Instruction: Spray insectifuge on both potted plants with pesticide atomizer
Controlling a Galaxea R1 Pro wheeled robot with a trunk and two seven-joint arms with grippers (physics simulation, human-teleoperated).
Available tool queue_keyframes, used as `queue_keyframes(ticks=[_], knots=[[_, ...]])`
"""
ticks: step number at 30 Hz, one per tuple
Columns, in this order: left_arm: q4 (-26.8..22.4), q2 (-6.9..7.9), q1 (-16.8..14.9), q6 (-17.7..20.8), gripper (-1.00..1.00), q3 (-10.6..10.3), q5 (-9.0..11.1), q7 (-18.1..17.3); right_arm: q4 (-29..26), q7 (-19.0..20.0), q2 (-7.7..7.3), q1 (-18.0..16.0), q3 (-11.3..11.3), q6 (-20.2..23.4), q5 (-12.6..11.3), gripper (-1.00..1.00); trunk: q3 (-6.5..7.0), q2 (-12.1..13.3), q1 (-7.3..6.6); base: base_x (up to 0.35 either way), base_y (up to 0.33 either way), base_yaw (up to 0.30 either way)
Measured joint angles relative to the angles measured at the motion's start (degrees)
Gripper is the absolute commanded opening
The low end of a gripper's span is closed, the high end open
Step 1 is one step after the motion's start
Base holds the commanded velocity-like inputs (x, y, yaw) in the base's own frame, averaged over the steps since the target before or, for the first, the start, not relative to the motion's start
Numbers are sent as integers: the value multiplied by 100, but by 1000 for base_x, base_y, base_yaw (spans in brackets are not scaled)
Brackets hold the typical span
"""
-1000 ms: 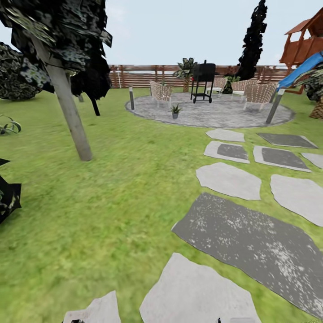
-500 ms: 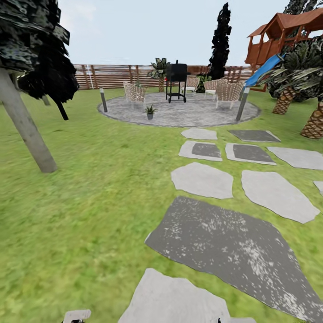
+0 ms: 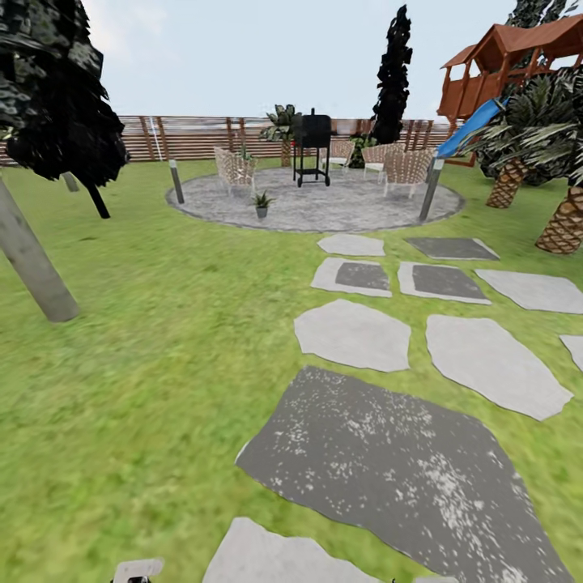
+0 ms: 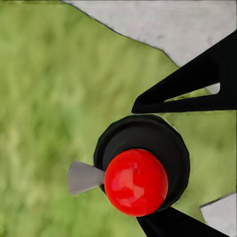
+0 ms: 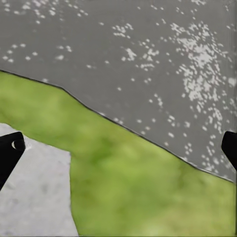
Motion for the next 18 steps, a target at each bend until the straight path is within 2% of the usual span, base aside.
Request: queue_keyframes(ticks=[18], knots=[[4,19,4,0,-100,0,7,0,53,1,-6,8,1,4,4,100,0,0,0,268,-225,0]])
